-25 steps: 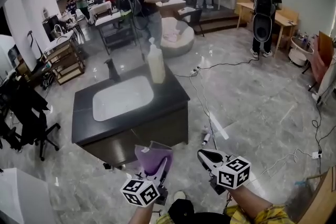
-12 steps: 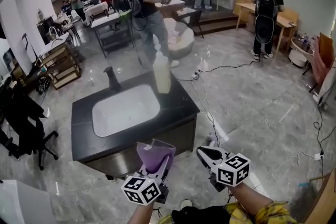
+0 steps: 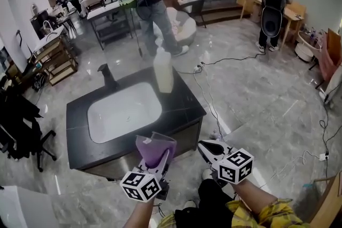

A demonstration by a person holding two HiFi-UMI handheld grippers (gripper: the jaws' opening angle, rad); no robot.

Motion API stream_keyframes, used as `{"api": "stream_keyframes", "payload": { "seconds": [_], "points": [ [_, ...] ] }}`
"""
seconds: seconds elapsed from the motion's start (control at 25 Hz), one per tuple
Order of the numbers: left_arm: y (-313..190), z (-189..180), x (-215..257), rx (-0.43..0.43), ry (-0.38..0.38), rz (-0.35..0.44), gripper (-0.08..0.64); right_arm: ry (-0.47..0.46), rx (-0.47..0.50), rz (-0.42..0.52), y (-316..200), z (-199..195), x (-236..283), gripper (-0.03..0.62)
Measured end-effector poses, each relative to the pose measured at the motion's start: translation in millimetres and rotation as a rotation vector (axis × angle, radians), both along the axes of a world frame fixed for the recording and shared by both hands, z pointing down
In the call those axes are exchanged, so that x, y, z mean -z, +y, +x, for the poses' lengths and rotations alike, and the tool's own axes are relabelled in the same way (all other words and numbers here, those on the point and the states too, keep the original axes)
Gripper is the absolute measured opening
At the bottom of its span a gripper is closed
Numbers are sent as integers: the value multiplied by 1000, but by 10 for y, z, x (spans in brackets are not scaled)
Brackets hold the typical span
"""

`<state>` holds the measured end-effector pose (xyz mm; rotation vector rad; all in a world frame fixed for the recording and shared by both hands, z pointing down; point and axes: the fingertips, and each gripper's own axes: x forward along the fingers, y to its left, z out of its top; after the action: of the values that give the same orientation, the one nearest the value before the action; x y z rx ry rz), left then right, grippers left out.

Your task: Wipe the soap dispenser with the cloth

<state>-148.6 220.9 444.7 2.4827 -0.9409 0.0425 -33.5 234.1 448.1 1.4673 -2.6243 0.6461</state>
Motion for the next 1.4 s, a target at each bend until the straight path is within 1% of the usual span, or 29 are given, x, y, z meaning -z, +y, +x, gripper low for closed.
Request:
{"api": "stream_keyframes", "payload": {
  "seconds": [0.2,0.44,0.56,0.72,0.88,1.08,1.2,1.4],
  "points": [
    [-593,137,-19,67,-6,-4,57,-16,39,7,-663,194,-14,6],
    [-1277,559,89,126,-19,13,57,-19,109,16,-1409,561,95,6],
    [-1595,702,131,167,-8,13,57,-19,138,20,-1738,724,127,6],
    [-1960,910,202,219,-14,37,57,-24,178,27,-2123,943,158,6],
    [-2223,1120,337,268,-15,56,57,-36,231,30,-2381,1141,207,6],
    [-2406,1175,352,313,7,59,57,-46,276,31,-2591,1182,164,6],
    [-2505,1219,371,318,23,51,57,-56,291,22,-2720,1186,142,6],
    [-2690,1232,434,292,23,60,56,-66,295,4,-2907,1131,59,6]
  ]
}}
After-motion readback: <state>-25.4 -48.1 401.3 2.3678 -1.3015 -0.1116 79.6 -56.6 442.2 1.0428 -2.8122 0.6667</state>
